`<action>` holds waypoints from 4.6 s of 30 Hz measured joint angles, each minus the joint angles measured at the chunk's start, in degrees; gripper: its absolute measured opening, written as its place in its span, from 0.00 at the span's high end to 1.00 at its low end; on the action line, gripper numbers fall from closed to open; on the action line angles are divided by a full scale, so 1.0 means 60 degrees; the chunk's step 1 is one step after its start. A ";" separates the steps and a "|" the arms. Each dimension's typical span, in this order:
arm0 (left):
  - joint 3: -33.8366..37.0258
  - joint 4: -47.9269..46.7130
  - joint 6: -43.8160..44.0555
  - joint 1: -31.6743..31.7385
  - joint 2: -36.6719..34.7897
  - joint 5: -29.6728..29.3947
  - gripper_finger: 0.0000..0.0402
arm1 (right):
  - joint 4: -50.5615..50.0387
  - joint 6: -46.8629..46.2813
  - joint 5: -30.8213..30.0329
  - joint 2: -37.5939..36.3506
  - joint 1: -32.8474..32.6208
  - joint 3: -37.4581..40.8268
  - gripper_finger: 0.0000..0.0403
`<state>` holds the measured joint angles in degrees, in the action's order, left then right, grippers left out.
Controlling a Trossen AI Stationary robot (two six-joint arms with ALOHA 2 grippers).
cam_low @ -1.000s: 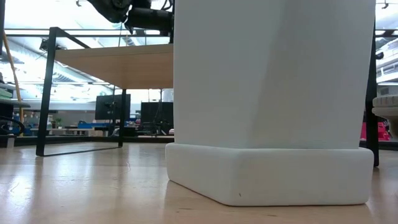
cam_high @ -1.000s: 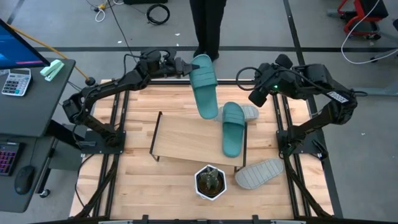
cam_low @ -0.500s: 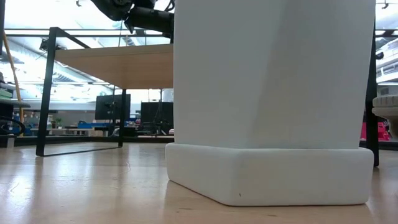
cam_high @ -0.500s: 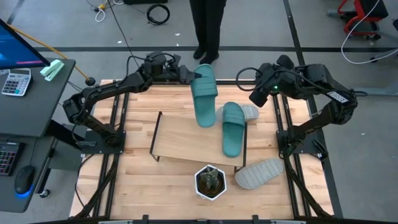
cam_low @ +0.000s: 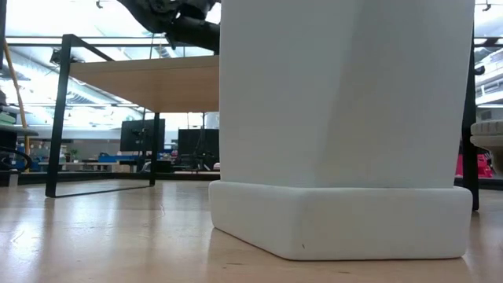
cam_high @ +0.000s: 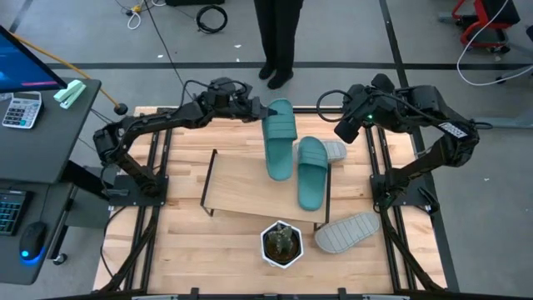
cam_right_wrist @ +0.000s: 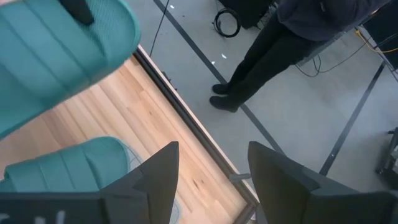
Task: Pick and place slides into the shelf
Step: Put the green slide on the shelf
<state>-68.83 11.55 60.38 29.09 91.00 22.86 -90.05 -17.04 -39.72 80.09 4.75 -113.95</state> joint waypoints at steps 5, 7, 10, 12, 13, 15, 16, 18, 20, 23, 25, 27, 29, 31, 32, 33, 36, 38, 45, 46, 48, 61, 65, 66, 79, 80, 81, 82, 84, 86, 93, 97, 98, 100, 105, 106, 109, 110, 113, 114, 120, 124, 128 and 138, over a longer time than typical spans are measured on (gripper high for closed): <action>0.0002 0.0008 0.0289 -0.0249 0.0279 0.0013 0.85 | 0.0001 0.0000 -0.0004 0.0000 0.0000 0.0000 0.51; 0.0009 -0.0022 0.0330 -0.0310 0.0291 0.0001 0.85 | 0.0001 -0.0057 0.0000 0.0000 0.0000 0.0000 0.51; 0.0006 -0.0075 0.0327 -0.0415 0.0284 -0.0098 0.85 | 0.0005 -0.0212 -0.0002 0.0000 0.0000 0.0000 0.51; 0.0006 -0.0143 0.0327 -0.0445 0.0284 -0.0102 0.85 | 0.0005 -0.0215 -0.0004 0.0000 0.0000 0.0000 0.51; 0.0006 -0.0145 0.0327 -0.0472 0.0284 -0.0114 0.85 | 0.0005 -0.0215 0.0000 0.0000 0.0000 0.0000 0.51; 0.0006 -0.0267 0.0331 -0.0584 0.0284 -0.0134 0.85 | 0.0005 -0.0214 -0.0004 0.0000 0.0000 0.0000 0.51; 0.0006 -0.0390 0.0318 -0.0649 0.0284 -0.0146 0.85 | 0.0005 -0.0203 -0.0007 0.0000 0.0000 0.0000 0.51; 0.0006 -0.0649 0.0216 -0.0791 0.0284 -0.0164 0.85 | 0.0005 -0.0193 -0.0007 0.0000 0.0000 0.0000 0.51; 0.0006 -0.0765 0.0135 -0.0911 0.0284 -0.0308 0.85 | 0.0005 -0.0191 -0.0007 0.0000 0.0000 0.0000 0.51; 0.0006 -0.0879 0.0082 -0.0999 0.0284 -0.0481 0.85 | 0.0006 -0.0189 -0.0007 0.0000 0.0000 0.0000 0.51; 0.0006 -0.0873 0.0083 -0.0984 0.0284 -0.0590 0.85 | 0.0005 -0.0186 -0.0007 0.0000 0.0000 0.0000 0.51; 0.0006 -0.0864 0.0083 -0.0974 0.0284 -0.0663 0.85 | 0.0005 -0.0186 -0.0007 0.0000 0.0000 0.0000 0.51; 0.0006 -0.0871 0.0083 -0.0974 0.0284 -0.0708 0.85 | 0.0005 -0.0181 -0.0007 0.0000 0.0000 0.0000 0.51; 0.0006 -0.0891 0.0086 -0.0980 0.0283 -0.0692 0.85 | 0.0005 -0.0174 -0.0007 0.0000 0.0000 0.0000 0.51; 0.0006 -0.0922 0.0089 -0.0984 0.0280 -0.0687 0.85 | 0.0005 -0.0171 -0.0007 0.0000 0.0000 0.0000 0.51; 0.0006 -0.0948 0.0088 -0.0999 0.0280 -0.0670 0.85 | 0.0005 -0.0171 -0.0007 0.0000 0.0000 0.0000 0.51; 0.0006 -0.0958 0.0207 -0.1021 0.0280 -0.0657 0.85 | 0.0005 -0.0171 -0.0009 0.0000 0.0000 0.0000 0.51; 0.0006 -0.0955 0.0291 -0.1036 0.0277 -0.0662 0.85 | 0.0005 -0.0168 -0.0008 0.0000 0.0000 0.0000 0.51; 0.0006 -0.1034 0.0450 -0.1177 0.0273 -0.0817 0.85 | 0.0005 -0.0168 -0.0011 0.0000 0.0000 0.0000 0.51; 0.0006 -0.1061 0.0541 -0.1206 0.0271 -0.0865 0.85 | 0.0005 -0.0168 -0.0011 0.0000 0.0000 0.0000 0.51; 0.0006 -0.1075 0.0638 -0.1269 0.0270 -0.0957 0.85 | 0.0005 -0.0166 -0.0013 0.0000 0.0002 0.0000 0.51; 0.0006 -0.1198 0.0660 -0.1418 0.0266 -0.1280 0.85 | 0.0005 -0.0149 -0.0011 0.0000 0.0000 0.0000 0.51; 0.0006 -0.1199 0.0790 -0.1515 0.0266 -0.1326 0.85 | 0.0007 -0.0146 -0.0011 0.0000 0.0000 0.0000 0.51; 0.0006 -0.1199 0.0796 -0.1539 0.0266 -0.1344 0.85 | 0.0005 -0.0146 -0.0011 0.0000 0.0000 0.0000 0.51; 0.0007 -0.1593 0.0602 -0.1760 0.0266 -0.1660 0.85 | 0.0005 -0.0135 -0.0011 0.0000 0.0000 0.0000 0.51; 0.0006 -0.1627 0.0600 -0.1757 0.0266 -0.1697 0.85 | 0.0005 -0.0135 -0.0011 0.0000 0.0000 0.0000 0.51; 0.0006 -0.1632 0.0586 -0.1753 0.0266 -0.1725 0.85 | 0.0005 -0.0135 -0.0011 0.0000 0.0000 0.0000 0.51; 0.0006 -0.1629 0.0578 -0.1753 0.0266 -0.1728 0.85 | 0.0005 -0.0135 -0.0011 0.0000 0.0000 0.0000 0.51; 0.0006 -0.1629 0.0575 -0.1757 0.0266 -0.1735 0.85 | 0.0005 -0.0135 -0.0011 0.0000 0.0001 0.0000 0.51; 0.0006 -0.1629 0.0563 -0.1757 0.0266 -0.1735 0.85 | 0.0005 -0.0135 -0.0011 0.0000 0.0000 0.0000 0.51; 0.0006 -0.1629 0.0506 -0.1757 0.0266 -0.1739 0.85 | 0.0005 -0.0135 -0.0009 0.0000 0.0000 0.0000 0.51; 0.0006 -0.1626 0.0509 -0.1757 0.0266 -0.1739 0.81 | 0.0005 -0.0135 -0.0011 0.0000 0.0000 0.0000 0.51; 0.0006 -0.1626 0.0509 -0.1757 0.0266 -0.1739 0.80 | 0.0005 -0.0135 -0.0011 0.0000 0.0000 0.0000 0.51; 0.0006 -0.1625 0.0509 -0.1757 0.0266 -0.1739 0.80 | 0.0005 -0.0135 -0.0011 0.0000 0.0000 0.0000 0.51; 0.0006 -0.1625 0.0509 -0.1757 0.0266 -0.1742 0.83 | 0.0005 -0.0136 -0.0007 0.0000 0.0000 0.0000 0.51; 0.0006 -0.1625 0.0509 -0.1757 0.0266 -0.1742 0.83 | 0.0007 -0.0138 -0.0011 0.0000 0.0000 0.0000 0.51; 0.0006 -0.1620 0.0401 -0.1762 0.0266 -0.1743 0.81 | 0.0005 -0.0138 -0.0011 0.0000 0.0002 0.0000 0.51; 0.0006 -0.1608 0.0352 -0.1767 0.0266 -0.1742 0.80 | 0.0005 -0.0138 -0.0009 0.0000 0.0000 0.0000 0.51; 0.0006 -0.1563 0.0327 -0.1771 0.0266 -0.1751 0.73 | 0.0005 -0.0138 -0.0011 0.0000 0.0000 0.0000 0.51; 0.0006 -0.1561 0.0327 -0.1771 0.0266 -0.1764 0.71 | 0.0005 -0.0138 -0.0011 0.0000 0.0000 0.0000 0.51; 0.0006 -0.1552 0.0316 -0.1771 0.0266 -0.1760 0.59 | 0.0005 -0.0138 -0.0007 0.0000 0.0000 0.0000 0.51; 0.0006 -0.1527 0.0309 -0.1771 0.0266 -0.1760 0.53 | 0.0005 -0.0138 -0.0007 0.0000 0.0000 0.0000 0.51; 0.0006 -0.1557 0.0397 -0.1771 0.0266 -0.1822 0.49 | 0.0005 -0.0138 -0.0011 0.0000 0.0000 0.0000 0.51; 0.0006 -0.1589 0.0549 -0.1779 0.0266 -0.1896 0.49 | 0.0005 -0.0138 -0.0007 0.0000 0.0000 0.0000 0.51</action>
<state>-68.79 2.02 63.68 18.41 92.60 11.48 -90.02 -17.87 -39.77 80.09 4.75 -113.95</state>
